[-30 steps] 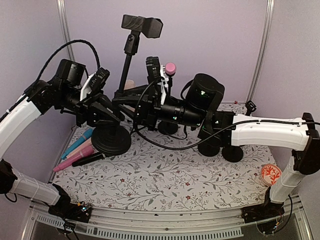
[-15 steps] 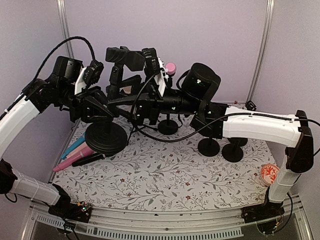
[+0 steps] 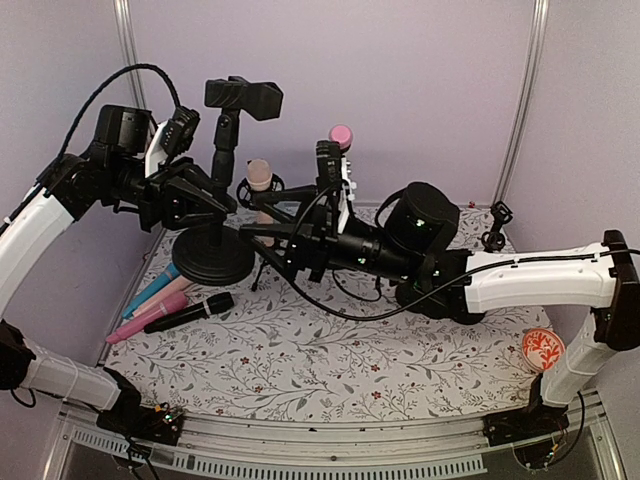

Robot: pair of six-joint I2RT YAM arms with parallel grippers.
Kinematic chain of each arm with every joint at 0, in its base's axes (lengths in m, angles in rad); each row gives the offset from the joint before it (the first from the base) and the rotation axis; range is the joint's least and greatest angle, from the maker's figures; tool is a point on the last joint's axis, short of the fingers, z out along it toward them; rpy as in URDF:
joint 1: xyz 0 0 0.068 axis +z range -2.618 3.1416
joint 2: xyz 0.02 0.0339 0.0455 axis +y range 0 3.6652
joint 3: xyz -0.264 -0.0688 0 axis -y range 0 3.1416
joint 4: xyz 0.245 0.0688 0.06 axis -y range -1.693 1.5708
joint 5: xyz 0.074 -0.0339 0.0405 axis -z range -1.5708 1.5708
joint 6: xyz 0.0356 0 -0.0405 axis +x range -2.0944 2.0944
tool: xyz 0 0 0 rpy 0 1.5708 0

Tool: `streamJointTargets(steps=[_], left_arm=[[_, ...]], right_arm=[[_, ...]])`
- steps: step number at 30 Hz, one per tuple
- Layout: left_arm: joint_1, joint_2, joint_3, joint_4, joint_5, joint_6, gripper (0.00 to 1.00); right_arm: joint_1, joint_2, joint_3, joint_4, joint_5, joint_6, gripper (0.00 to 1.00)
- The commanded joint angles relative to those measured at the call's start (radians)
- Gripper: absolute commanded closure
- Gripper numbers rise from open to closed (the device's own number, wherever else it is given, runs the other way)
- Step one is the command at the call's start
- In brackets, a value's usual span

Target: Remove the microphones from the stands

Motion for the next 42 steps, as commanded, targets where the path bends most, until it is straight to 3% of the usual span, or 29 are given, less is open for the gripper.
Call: streamJointTargets(steps=[1, 5, 12, 14, 20, 21, 23, 25, 27, 29, 33, 36, 38, 40, 42], left_arm=[[0.008, -0.026, -0.007, 0.041, -0.001, 0.015, 1.00], [0.008, -0.031, -0.040, 0.022, -0.025, 0.050, 1.00], [0.008, -0.046, -0.084, -0.007, -0.049, 0.089, 1.00], [0.008, -0.048, -0.085, -0.013, -0.053, 0.095, 1.00], [0.007, -0.050, -0.101, -0.029, -0.069, 0.130, 1.00], [0.008, -0.050, -0.105, -0.031, -0.073, 0.134, 1.00], [0.007, -0.051, -0.115, -0.037, -0.081, 0.148, 1.00], [0.007, -0.051, -0.123, -0.045, -0.083, 0.164, 1.00], [0.007, -0.052, -0.125, -0.048, -0.084, 0.169, 1.00], [0.007, -0.052, -0.125, -0.052, -0.086, 0.174, 1.00], [0.007, -0.052, -0.129, -0.063, -0.104, 0.192, 1.00], [0.007, -0.053, -0.134, -0.070, -0.146, 0.207, 1.00], [0.007, -0.053, -0.142, -0.071, -0.202, 0.218, 0.86], [0.007, -0.049, -0.151, -0.074, -0.286, 0.229, 0.59], [0.007, -0.044, -0.161, -0.087, -0.364, 0.253, 0.40]], right_arm=[[0.030, -0.023, 0.013, 0.123, 0.149, -0.031, 0.23], [0.050, 0.037, 0.082, 0.123, 0.174, -0.066, 0.25], [0.074, 0.124, 0.168, 0.130, 0.193, -0.083, 0.39], [0.074, 0.134, 0.169, 0.130, 0.202, -0.073, 0.47], [0.073, 0.138, 0.154, 0.127, 0.252, -0.060, 0.87], [0.073, 0.138, 0.150, 0.125, 0.260, -0.057, 0.90], [0.070, 0.143, 0.147, 0.116, 0.273, -0.052, 0.89], [0.068, 0.150, 0.144, 0.110, 0.273, -0.049, 0.77], [0.068, 0.161, 0.145, 0.110, 0.276, -0.045, 0.73], [0.068, 0.175, 0.153, 0.111, 0.278, -0.037, 0.78], [0.068, 0.198, 0.173, 0.113, 0.282, -0.018, 1.00], [0.068, 0.193, 0.153, 0.113, 0.323, -0.015, 1.00], [0.066, 0.177, 0.117, 0.119, 0.364, -0.018, 1.00], [0.060, 0.153, 0.066, 0.127, 0.425, -0.023, 1.00], [0.048, 0.110, -0.005, 0.146, 0.476, -0.025, 1.00]])
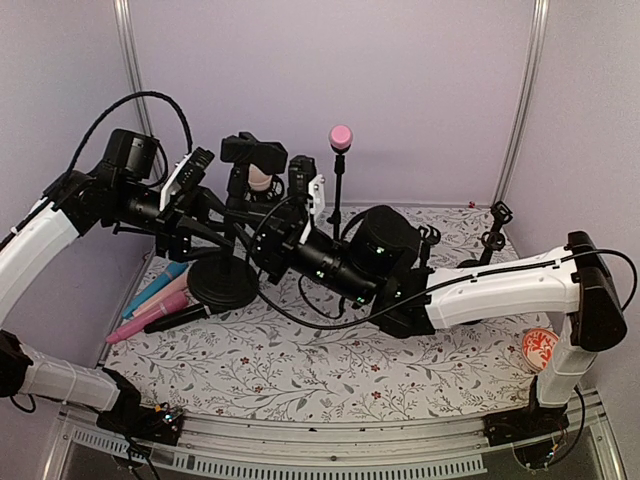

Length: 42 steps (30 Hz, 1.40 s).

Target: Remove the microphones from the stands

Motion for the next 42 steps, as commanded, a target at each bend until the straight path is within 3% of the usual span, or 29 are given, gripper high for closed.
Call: streamJointTargets(steps=[1, 3, 7, 12, 16, 21, 25, 28, 35, 39, 42], left_arm=[[-0.009, 0.004, -0.026, -0.029, -0.192, 0.067, 0.31], [-0.007, 0.017, -0.024, -0.061, -0.259, 0.092, 0.12], [0.008, 0.030, -0.021, -0.130, -0.335, 0.139, 0.05], [0.044, 0.016, -0.034, -0.150, -0.365, 0.170, 0.05], [0.066, 0.014, -0.032, -0.160, -0.377, 0.187, 0.05], [0.075, 0.010, -0.032, -0.175, -0.378, 0.207, 0.05], [0.083, 0.008, -0.032, -0.185, -0.381, 0.225, 0.05], [0.095, 0.007, -0.029, -0.197, -0.373, 0.238, 0.05], [0.124, 0.021, -0.001, -0.213, -0.367, 0.246, 0.05], [0.132, 0.029, 0.014, -0.219, -0.359, 0.252, 0.05], [0.134, 0.029, 0.024, -0.217, -0.351, 0.251, 0.05]], right_arm=[[-0.022, -0.076, -0.151, 0.035, 0.170, 0.006, 1.00], [-0.029, -0.121, -0.262, 0.042, 0.253, -0.026, 1.00], [-0.040, -0.221, -0.487, 0.077, 0.457, -0.091, 1.00], [-0.054, -0.318, -0.789, 0.257, 0.712, -0.172, 1.00], [-0.064, -0.315, -0.940, 0.410, 0.878, -0.273, 1.00], [-0.067, -0.213, -1.024, 0.644, 0.977, -0.359, 1.00], [-0.067, -0.028, -1.023, 0.968, 1.068, -0.548, 1.00], [-0.069, 0.046, -0.998, 0.978, 1.101, -0.623, 1.00], [-0.053, 0.068, -1.024, 0.976, 1.133, -0.543, 0.99], [-0.017, 0.029, -1.055, 0.950, 1.151, -0.528, 0.80], [0.018, -0.069, -1.062, 0.678, 1.125, -0.397, 0.62]])
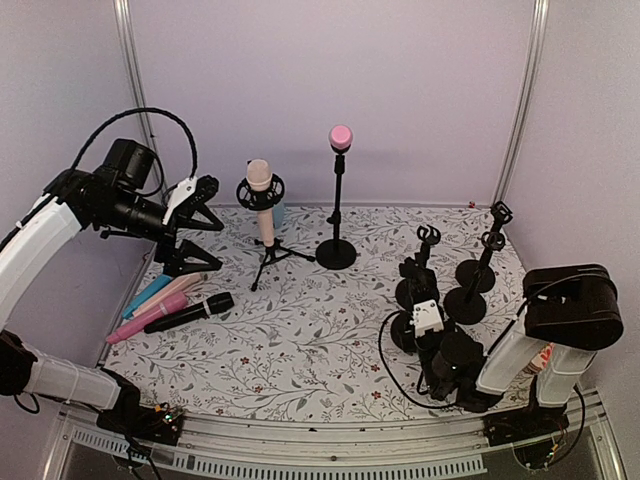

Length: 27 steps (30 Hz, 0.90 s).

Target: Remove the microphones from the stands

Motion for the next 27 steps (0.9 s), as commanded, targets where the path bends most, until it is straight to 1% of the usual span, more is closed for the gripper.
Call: streamJointTargets(steps=[1, 2, 3, 4, 5, 7, 8, 13, 15, 18, 19, 22, 24, 27], left_arm=[[0.013, 0.006, 0.033, -0.014, 0.025, 0.010, 0.05], [0.013, 0.005, 0.033, -0.013, 0.027, 0.007, 0.05], [0.013, 0.005, 0.033, -0.013, 0.030, 0.005, 0.05], [0.014, 0.005, 0.034, -0.014, 0.032, 0.004, 0.05], [0.014, 0.003, 0.031, -0.014, 0.033, 0.004, 0.05], [0.014, -0.002, 0.026, -0.012, 0.035, 0.005, 0.05], [0.015, -0.004, 0.023, -0.010, 0.036, 0.006, 0.04], [0.018, -0.004, 0.028, -0.011, 0.043, 0.001, 0.04], [0.023, -0.007, 0.034, -0.014, 0.048, 0.000, 0.04], [0.029, -0.005, 0.044, -0.016, 0.054, -0.010, 0.04], [0.032, -0.003, 0.050, -0.017, 0.056, -0.012, 0.04], [0.042, 0.007, 0.067, -0.024, 0.067, -0.016, 0.04], [0.048, 0.010, 0.076, -0.024, 0.073, -0.019, 0.04], [0.055, 0.012, 0.088, -0.025, 0.077, -0.025, 0.04]], right_arm=[[0.044, -0.148, -0.016, -0.218, 0.001, 0.239, 0.56], [0.045, -0.202, 0.007, -0.442, -0.042, 0.360, 0.49], [0.042, -0.252, 0.040, -0.684, -0.066, 0.547, 0.41], [0.040, -0.277, 0.063, -0.821, -0.072, 0.675, 0.33], [0.045, -0.288, 0.073, -0.881, -0.077, 0.778, 0.22], [0.061, -0.310, 0.089, -0.977, -0.078, 0.829, 0.03], [0.066, -0.321, 0.099, -1.023, -0.082, 0.854, 0.01], [0.107, -0.437, 0.193, -1.379, -0.079, 1.004, 0.01], [0.136, -0.509, 0.243, -1.557, -0.060, 1.106, 0.01], [0.185, -0.589, 0.350, -1.890, -0.044, 1.223, 0.01], [0.201, -0.607, 0.393, -2.001, -0.045, 1.286, 0.01], [0.219, -0.625, 0.546, -2.281, -0.069, 1.443, 0.01], [0.223, -0.626, 0.623, -2.368, -0.089, 1.484, 0.01], [0.221, -0.630, 0.718, -2.389, -0.090, 1.407, 0.01]])
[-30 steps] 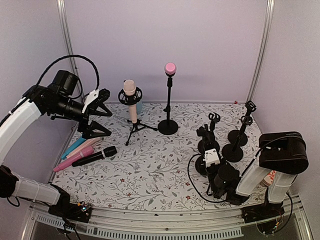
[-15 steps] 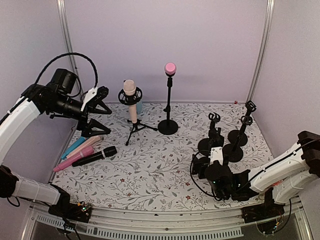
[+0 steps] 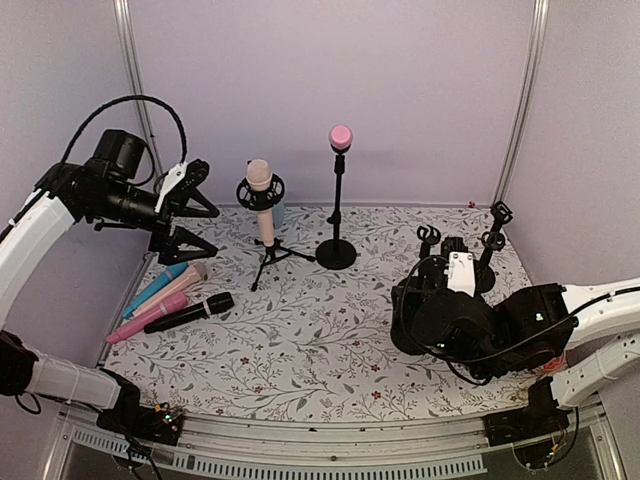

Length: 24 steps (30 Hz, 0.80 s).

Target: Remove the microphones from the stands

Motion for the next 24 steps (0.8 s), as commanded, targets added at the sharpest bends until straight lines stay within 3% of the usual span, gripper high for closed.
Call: streamJointTargets(steps=[1, 4, 8, 14, 17, 24], left_arm=[[0.020, 0.012, 0.036, -0.020, 0.026, -0.018, 0.04], [0.026, 0.017, 0.046, -0.019, 0.011, -0.046, 0.04], [0.033, 0.036, 0.066, -0.033, 0.010, -0.065, 0.04], [0.039, 0.041, 0.090, -0.034, 0.018, -0.094, 0.04], [0.040, 0.045, 0.106, -0.037, 0.014, -0.102, 0.04], [0.045, 0.051, 0.124, -0.040, 0.024, -0.110, 0.04]], right_arm=[[-0.001, -0.019, 0.132, -0.230, -0.010, 0.012, 0.01], [-0.099, -0.048, 0.203, -0.043, -0.138, -0.248, 0.01], [-0.354, -0.064, 0.243, 0.222, -0.448, -0.571, 0.01], [-0.584, 0.148, 0.421, 0.401, -0.756, -0.857, 0.01], [-0.636, 0.279, 0.526, 0.449, -0.805, -0.952, 0.01], [-0.641, 0.508, 0.645, 0.637, -0.677, -1.196, 0.01]])
